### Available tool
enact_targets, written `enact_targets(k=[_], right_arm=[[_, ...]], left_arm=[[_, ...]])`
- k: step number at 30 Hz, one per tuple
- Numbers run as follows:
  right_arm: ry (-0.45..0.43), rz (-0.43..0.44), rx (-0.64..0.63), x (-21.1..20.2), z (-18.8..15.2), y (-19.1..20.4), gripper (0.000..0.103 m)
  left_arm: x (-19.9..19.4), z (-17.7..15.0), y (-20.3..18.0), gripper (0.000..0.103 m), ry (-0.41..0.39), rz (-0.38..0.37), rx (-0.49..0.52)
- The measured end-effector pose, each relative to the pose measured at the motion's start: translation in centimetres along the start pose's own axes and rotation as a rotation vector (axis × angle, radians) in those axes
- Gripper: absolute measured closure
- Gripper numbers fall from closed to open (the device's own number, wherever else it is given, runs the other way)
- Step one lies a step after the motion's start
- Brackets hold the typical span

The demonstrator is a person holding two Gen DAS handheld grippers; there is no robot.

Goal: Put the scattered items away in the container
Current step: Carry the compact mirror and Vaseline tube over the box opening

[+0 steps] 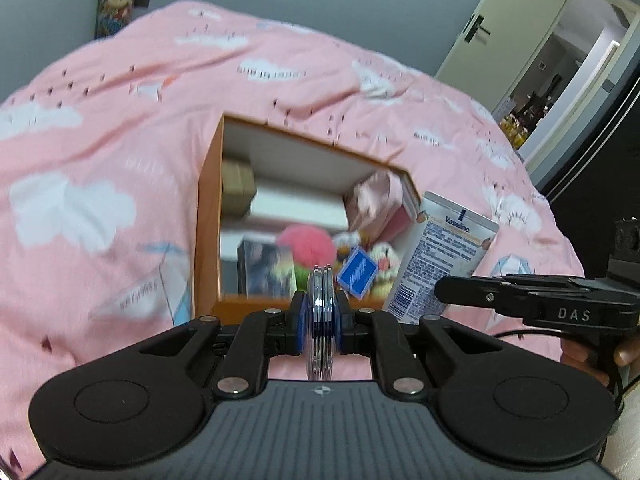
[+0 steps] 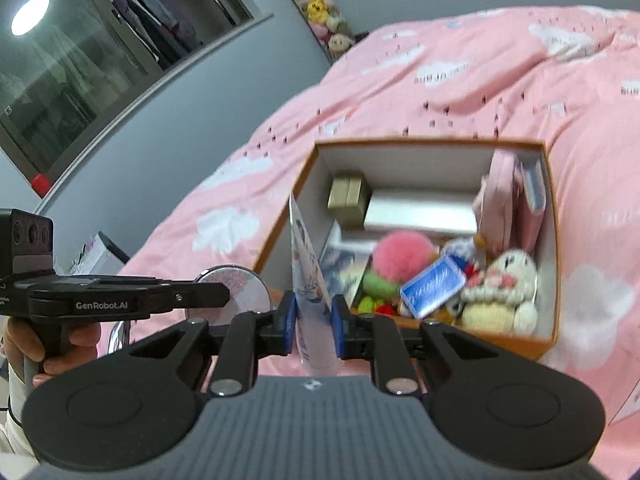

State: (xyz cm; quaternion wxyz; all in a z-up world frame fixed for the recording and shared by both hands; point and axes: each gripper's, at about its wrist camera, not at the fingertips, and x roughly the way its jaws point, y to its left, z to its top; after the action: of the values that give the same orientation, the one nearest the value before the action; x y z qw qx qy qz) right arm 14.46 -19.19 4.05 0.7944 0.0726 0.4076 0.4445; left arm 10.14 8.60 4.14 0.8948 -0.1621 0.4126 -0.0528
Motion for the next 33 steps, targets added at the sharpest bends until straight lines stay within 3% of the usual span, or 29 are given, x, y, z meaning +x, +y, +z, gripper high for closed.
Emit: enact_targets(k=[7, 20, 26, 33], right_arm=[[-0.048, -0.029, -0.011, 0.8, 2.6, -0.5, 0.083], [-0.02, -0.154, -0.093, 6.3, 6.5, -2.6, 0.083], [-0.008, -0.175, -0.123, 7.8, 7.4, -3.8, 0.083], [0.021, -0.252, -0.293, 11.2, 8.0, -4.2, 0.083]], left_arm=[[2.3, 3.1, -0.2, 0.088, -0.056, 0.045, 0.012], [9.5, 7.7, 1.8, 0.088, 0.063, 0.135, 0.088], [12.8, 8.2, 1.2, 0.088, 0.133, 0.205, 0.184], [15.6, 7.5, -0.4, 0.088, 0.209, 0.337, 0.381]])
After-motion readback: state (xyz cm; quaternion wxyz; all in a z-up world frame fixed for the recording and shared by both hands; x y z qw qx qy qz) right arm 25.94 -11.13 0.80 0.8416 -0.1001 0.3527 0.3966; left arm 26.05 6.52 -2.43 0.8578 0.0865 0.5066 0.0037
